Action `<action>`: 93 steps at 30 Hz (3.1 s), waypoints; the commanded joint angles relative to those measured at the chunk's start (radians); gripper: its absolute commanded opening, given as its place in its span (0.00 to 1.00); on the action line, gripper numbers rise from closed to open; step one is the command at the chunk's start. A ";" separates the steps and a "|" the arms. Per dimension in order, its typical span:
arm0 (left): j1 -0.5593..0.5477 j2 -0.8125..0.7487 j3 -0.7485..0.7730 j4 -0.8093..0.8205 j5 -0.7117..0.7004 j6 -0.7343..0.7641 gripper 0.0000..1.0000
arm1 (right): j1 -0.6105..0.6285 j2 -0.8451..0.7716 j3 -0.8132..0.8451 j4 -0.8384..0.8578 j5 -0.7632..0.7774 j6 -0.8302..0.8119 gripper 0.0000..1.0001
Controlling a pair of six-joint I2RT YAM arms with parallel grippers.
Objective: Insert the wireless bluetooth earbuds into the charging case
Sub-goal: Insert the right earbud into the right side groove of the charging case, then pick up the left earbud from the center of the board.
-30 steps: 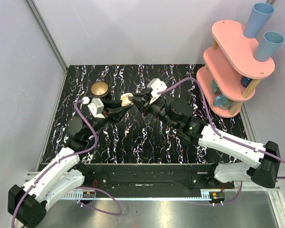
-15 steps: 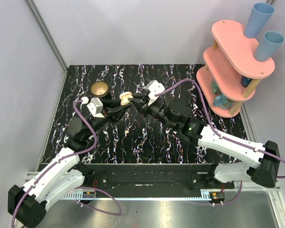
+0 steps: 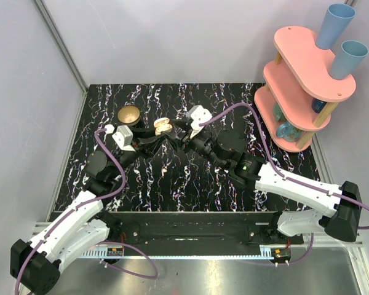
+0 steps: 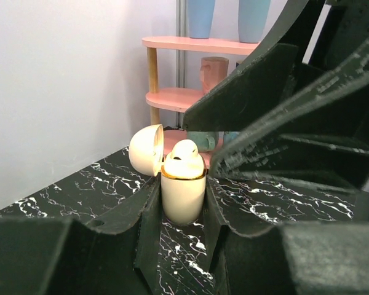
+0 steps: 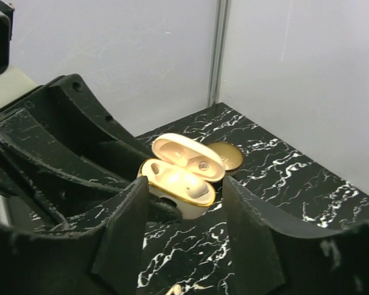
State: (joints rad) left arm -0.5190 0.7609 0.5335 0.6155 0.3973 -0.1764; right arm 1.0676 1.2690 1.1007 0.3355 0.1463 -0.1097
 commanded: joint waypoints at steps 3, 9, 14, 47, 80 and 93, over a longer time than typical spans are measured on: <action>-0.001 -0.023 0.016 0.069 -0.041 0.005 0.00 | 0.022 -0.029 -0.016 0.036 0.021 0.028 0.70; -0.003 -0.037 0.014 0.050 -0.048 0.014 0.00 | 0.022 -0.121 -0.082 0.154 0.068 0.021 0.80; -0.001 -0.057 0.000 0.039 -0.071 0.020 0.00 | 0.022 -0.198 -0.088 0.134 0.173 0.002 0.88; 0.180 -0.255 0.074 -0.257 -0.193 0.106 0.00 | -0.333 0.378 0.247 -0.806 -0.006 0.949 0.99; 0.183 -0.423 0.010 -0.333 -0.264 0.130 0.00 | -0.259 0.563 0.374 -0.862 0.007 1.172 1.00; 0.183 -0.457 -0.016 -0.345 -0.331 0.130 0.00 | -0.262 0.742 0.501 -0.975 -0.185 1.372 0.84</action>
State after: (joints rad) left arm -0.3405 0.3256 0.5266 0.2501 0.1268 -0.0494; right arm 0.7605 1.9617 1.5093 -0.5522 0.0124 1.1759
